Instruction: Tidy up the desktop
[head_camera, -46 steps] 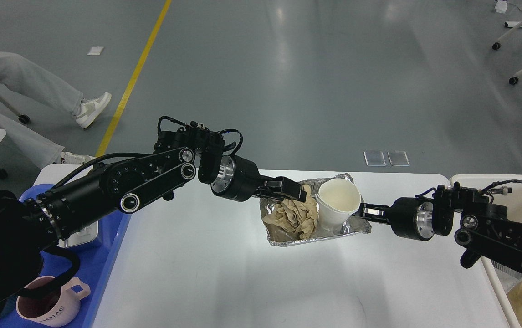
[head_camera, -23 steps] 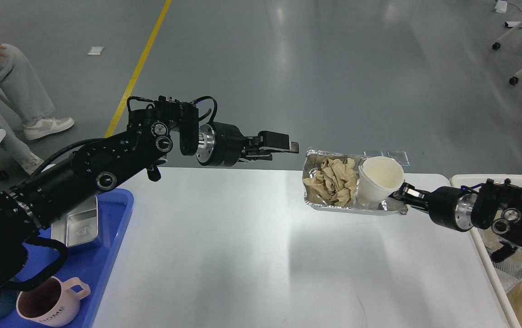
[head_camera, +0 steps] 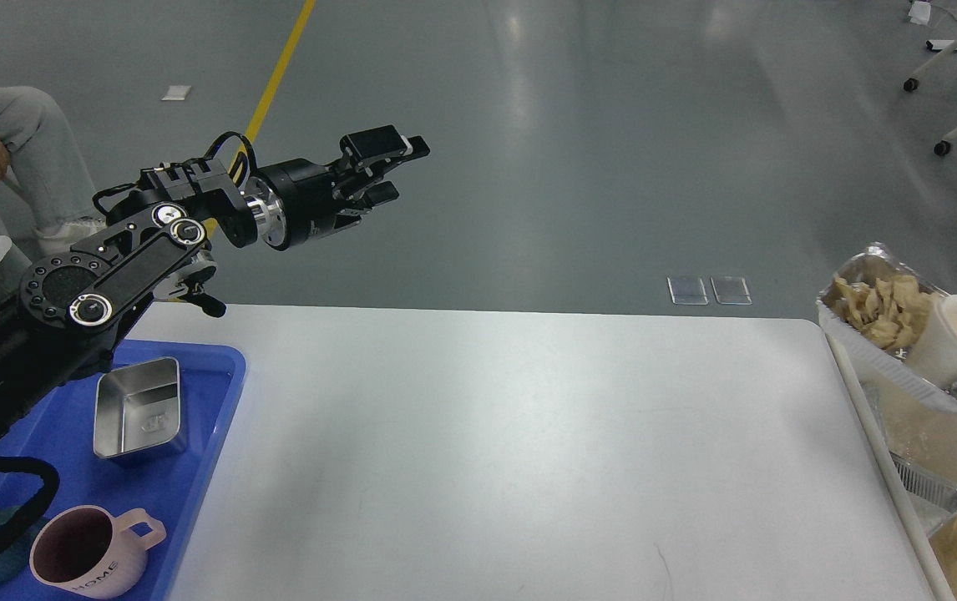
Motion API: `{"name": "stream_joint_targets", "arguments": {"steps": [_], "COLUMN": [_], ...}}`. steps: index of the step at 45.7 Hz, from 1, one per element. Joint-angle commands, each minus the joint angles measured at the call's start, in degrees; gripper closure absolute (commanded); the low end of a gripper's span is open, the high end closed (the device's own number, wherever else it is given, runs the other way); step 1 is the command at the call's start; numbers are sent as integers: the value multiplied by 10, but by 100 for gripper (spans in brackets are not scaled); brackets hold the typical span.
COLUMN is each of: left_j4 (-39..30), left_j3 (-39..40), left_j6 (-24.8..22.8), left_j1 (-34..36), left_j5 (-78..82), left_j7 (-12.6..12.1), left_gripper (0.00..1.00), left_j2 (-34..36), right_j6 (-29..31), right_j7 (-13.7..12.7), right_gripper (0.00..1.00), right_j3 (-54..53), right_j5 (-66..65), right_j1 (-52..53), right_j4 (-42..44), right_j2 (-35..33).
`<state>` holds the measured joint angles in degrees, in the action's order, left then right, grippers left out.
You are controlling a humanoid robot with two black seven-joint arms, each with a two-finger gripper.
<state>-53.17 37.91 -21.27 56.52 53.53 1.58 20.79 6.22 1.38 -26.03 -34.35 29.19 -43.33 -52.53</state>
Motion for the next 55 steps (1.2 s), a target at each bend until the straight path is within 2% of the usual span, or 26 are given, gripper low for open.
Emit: {"name": "stream_joint_targets", "arguments": {"steps": [1,8,16,27,28,31,33,34,39,55], "left_j4": [0,0,0,4,7,14,17,18,19,20], "left_j3": [19,43,51,52,53,60,64,67,78,96], "left_j6": [40,90,149,168,168,167,167,167,168,190], "left_j1": [-18,-33,-37,-40,-41,-41,-41,-41,-41,-41], "left_j5": [-1,-14,-106,-240,-249,-265,-266,-266,-267,-268], "left_j7": [1,8,11,12,12,12,12,12,12,12], "left_gripper": [15,15,15,15,15,13,11,9,6,4], "left_j2": [1,-3,-4,0,0,0,0,-1,-2,-2], "right_j6": [1,-1,2,-2,-3,-20,-40,-47,-49,-50], "right_j7": [1,1,5,4,4,4,4,4,5,4], "right_gripper": [100,100,100,100,88,28,3,0,0,0], "right_j3": [0,0,-1,-31,-35,-59,-81,-95,-141,-233], "right_j5": [39,76,106,123,128,152,164,167,167,169], "right_j1": [-31,-68,-116,-124,-125,-128,-130,-130,-129,-121], "right_j4": [46,72,110,151,153,179,205,220,257,257], "right_j2": [4,4,22,58,59,70,82,96,136,144]}}
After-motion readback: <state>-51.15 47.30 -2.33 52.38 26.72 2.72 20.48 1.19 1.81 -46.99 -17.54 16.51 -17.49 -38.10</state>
